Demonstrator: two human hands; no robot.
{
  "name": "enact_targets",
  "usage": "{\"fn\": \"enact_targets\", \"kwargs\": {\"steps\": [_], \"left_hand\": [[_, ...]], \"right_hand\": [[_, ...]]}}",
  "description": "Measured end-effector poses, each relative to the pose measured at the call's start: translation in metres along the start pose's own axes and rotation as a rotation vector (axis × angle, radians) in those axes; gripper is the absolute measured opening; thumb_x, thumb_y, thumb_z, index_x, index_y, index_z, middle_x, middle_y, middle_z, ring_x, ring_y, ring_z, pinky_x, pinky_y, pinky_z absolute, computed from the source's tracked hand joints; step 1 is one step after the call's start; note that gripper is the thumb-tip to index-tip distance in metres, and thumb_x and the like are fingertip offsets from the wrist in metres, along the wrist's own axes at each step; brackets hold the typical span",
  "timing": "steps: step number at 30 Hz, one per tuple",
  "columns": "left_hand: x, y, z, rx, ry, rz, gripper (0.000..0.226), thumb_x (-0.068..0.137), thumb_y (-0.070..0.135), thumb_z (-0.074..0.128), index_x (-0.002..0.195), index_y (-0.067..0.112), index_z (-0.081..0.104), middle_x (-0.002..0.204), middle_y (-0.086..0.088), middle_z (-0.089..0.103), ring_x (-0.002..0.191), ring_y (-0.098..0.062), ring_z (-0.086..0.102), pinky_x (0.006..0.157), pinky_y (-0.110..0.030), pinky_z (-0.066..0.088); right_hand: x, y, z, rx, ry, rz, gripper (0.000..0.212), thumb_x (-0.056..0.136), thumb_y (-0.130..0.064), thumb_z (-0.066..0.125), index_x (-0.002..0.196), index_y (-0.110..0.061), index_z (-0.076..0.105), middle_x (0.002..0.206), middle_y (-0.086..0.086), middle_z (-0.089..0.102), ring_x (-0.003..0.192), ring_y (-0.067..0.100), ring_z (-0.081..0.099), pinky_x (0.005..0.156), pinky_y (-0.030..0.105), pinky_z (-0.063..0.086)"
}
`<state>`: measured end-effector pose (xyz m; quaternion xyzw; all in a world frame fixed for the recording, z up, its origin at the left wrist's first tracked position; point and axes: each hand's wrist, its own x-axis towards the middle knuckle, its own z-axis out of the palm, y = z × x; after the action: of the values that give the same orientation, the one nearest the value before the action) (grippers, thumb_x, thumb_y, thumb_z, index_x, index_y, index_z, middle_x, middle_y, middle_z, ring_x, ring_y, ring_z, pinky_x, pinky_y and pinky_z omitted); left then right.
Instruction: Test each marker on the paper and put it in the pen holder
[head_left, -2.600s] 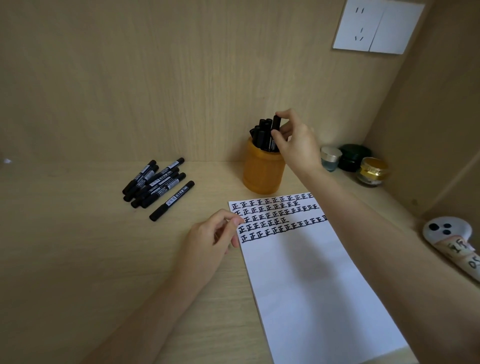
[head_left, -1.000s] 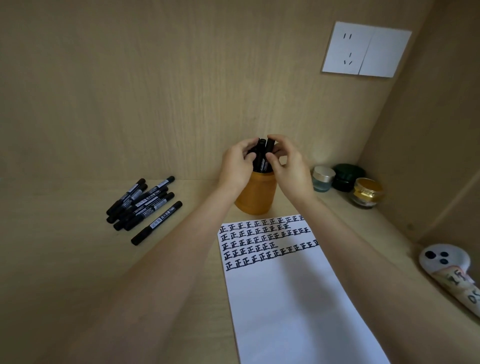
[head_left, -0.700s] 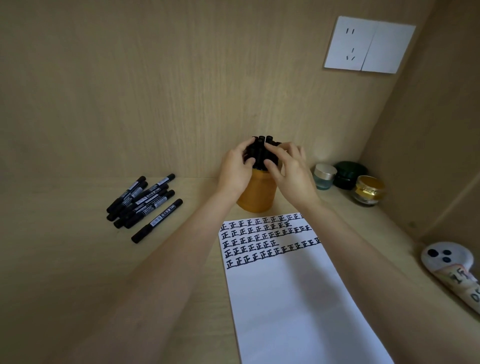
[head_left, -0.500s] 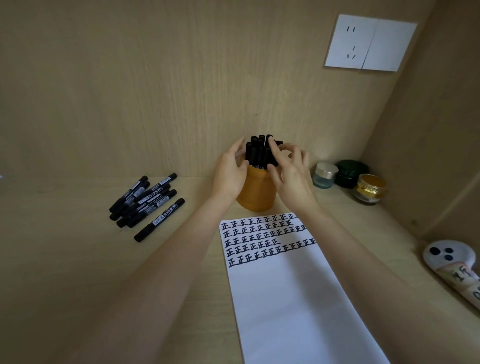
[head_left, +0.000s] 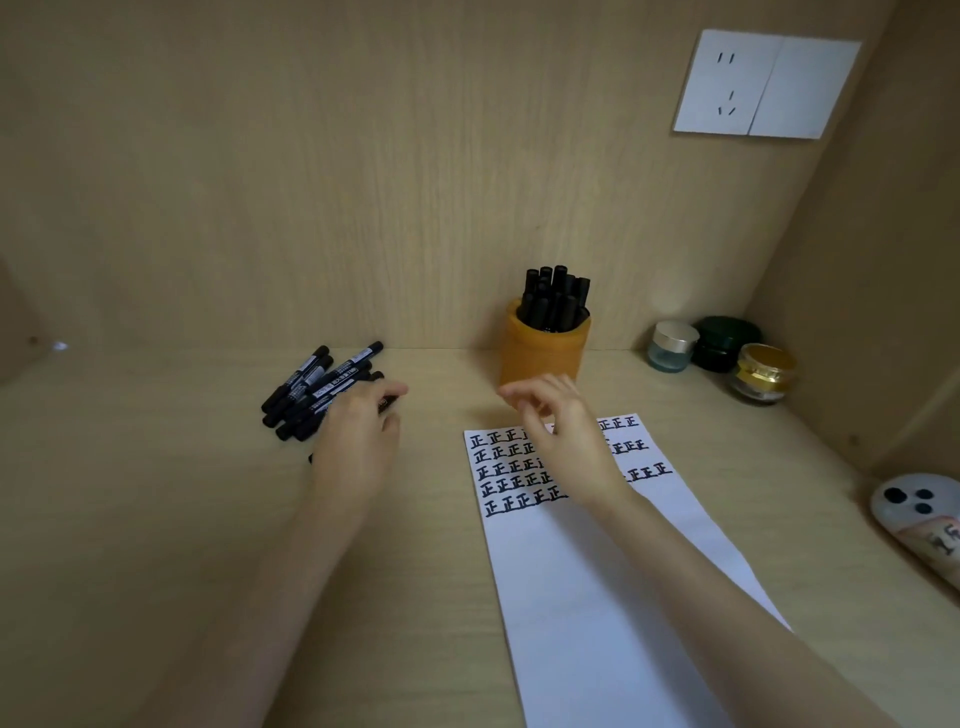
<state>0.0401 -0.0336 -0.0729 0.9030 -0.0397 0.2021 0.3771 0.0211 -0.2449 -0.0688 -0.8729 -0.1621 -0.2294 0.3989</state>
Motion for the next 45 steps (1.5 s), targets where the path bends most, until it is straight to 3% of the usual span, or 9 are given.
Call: {"fn": "enact_targets", "kwargs": {"steps": [3, 8, 12, 16, 19, 25, 29, 36, 45], "left_hand": [[-0.011, -0.018, -0.011, 0.230, 0.033, -0.016, 0.038, 0.087, 0.002, 0.058, 0.124, 0.009, 0.059, 0.123, -0.011, 0.060, 0.115, -0.029, 0.051, 0.094, -0.040, 0.044], [-0.017, -0.029, -0.017, 0.345, -0.042, -0.096, 0.038, 0.089, 0.010, 0.059, 0.126, 0.008, 0.055, 0.116, -0.015, 0.060, 0.105, -0.031, 0.055, 0.085, -0.040, 0.044], [-0.022, -0.031, -0.016, 0.239, -0.025, -0.081, 0.032, 0.089, 0.006, 0.058, 0.121, 0.008, 0.059, 0.114, -0.011, 0.064, 0.107, -0.026, 0.056, 0.087, -0.036, 0.045], [-0.031, -0.011, -0.025, -0.104, 0.013, -0.046, 0.029, 0.088, 0.003, 0.059, 0.115, 0.014, 0.063, 0.109, 0.003, 0.066, 0.099, -0.008, 0.061, 0.085, -0.014, 0.042], [-0.044, 0.013, -0.031, -0.366, -0.192, 0.041, 0.029, 0.086, 0.001, 0.061, 0.105, 0.021, 0.066, 0.097, 0.018, 0.067, 0.089, 0.010, 0.061, 0.078, -0.001, 0.041], [-0.071, 0.026, -0.011, -0.454, -0.427, 0.123, 0.023, 0.095, 0.012, 0.051, 0.106, 0.032, 0.057, 0.100, 0.010, 0.067, 0.089, 0.001, 0.065, 0.083, -0.016, 0.049], [-0.082, 0.021, 0.000, -0.320, -0.472, 0.224, 0.019, 0.096, 0.038, 0.041, 0.109, 0.030, 0.051, 0.086, 0.010, 0.062, 0.081, -0.003, 0.059, 0.080, -0.029, 0.048], [-0.091, 0.024, -0.001, -0.294, -0.480, 0.278, 0.013, 0.099, 0.032, 0.035, 0.090, 0.033, 0.043, 0.065, 0.015, 0.049, 0.064, -0.002, 0.047, 0.063, -0.023, 0.034], [-0.089, 0.027, -0.007, -0.489, -0.570, 0.183, 0.023, 0.092, 0.043, 0.040, 0.087, 0.026, 0.055, 0.061, 0.009, 0.041, 0.059, -0.007, 0.038, 0.060, -0.024, 0.032]], "right_hand": [[-0.009, -0.006, 0.002, 0.095, -0.029, 0.097, 0.024, 0.097, -0.006, 0.050, 0.107, -0.018, 0.068, 0.101, -0.012, 0.062, 0.099, 0.005, 0.051, 0.080, 0.009, 0.037], [-0.019, -0.011, 0.001, 0.208, -0.057, 0.234, 0.027, 0.097, -0.006, 0.047, 0.104, -0.020, 0.069, 0.097, -0.007, 0.067, 0.089, -0.005, 0.055, 0.073, 0.007, 0.038], [-0.026, -0.017, 0.001, 0.286, -0.043, 0.315, 0.027, 0.098, -0.007, 0.046, 0.102, -0.021, 0.070, 0.089, -0.006, 0.069, 0.083, 0.009, 0.058, 0.070, 0.012, 0.040], [-0.029, -0.029, 0.002, 0.480, -0.083, 0.408, 0.017, 0.098, -0.021, 0.053, 0.108, -0.016, 0.066, 0.075, -0.001, 0.066, 0.063, 0.015, 0.051, 0.062, 0.028, 0.044], [-0.031, -0.043, 0.006, 0.613, -0.157, 0.470, 0.033, 0.092, -0.036, 0.059, 0.117, -0.013, 0.059, 0.067, 0.004, 0.060, 0.054, 0.015, 0.048, 0.051, 0.023, 0.041], [-0.040, -0.054, 0.008, 0.679, -0.009, 0.462, 0.013, 0.091, -0.023, 0.064, 0.086, -0.010, 0.064, 0.055, 0.005, 0.052, 0.044, 0.013, 0.042, 0.040, 0.023, 0.031], [-0.051, -0.057, 0.004, 0.658, 0.023, 0.420, 0.022, 0.093, -0.020, 0.062, 0.081, -0.002, 0.058, 0.054, 0.005, 0.049, 0.045, 0.011, 0.042, 0.044, 0.020, 0.033], [-0.064, -0.061, 0.006, 0.642, -0.023, 0.415, 0.018, 0.093, -0.020, 0.061, 0.079, -0.009, 0.061, 0.054, 0.000, 0.054, 0.048, 0.009, 0.047, 0.047, 0.018, 0.038], [-0.066, -0.058, 0.008, 0.692, -0.056, 0.381, 0.049, 0.089, -0.033, 0.058, 0.075, 0.014, 0.057, 0.051, 0.003, 0.053, 0.046, 0.011, 0.044, 0.048, 0.019, 0.036]]}}
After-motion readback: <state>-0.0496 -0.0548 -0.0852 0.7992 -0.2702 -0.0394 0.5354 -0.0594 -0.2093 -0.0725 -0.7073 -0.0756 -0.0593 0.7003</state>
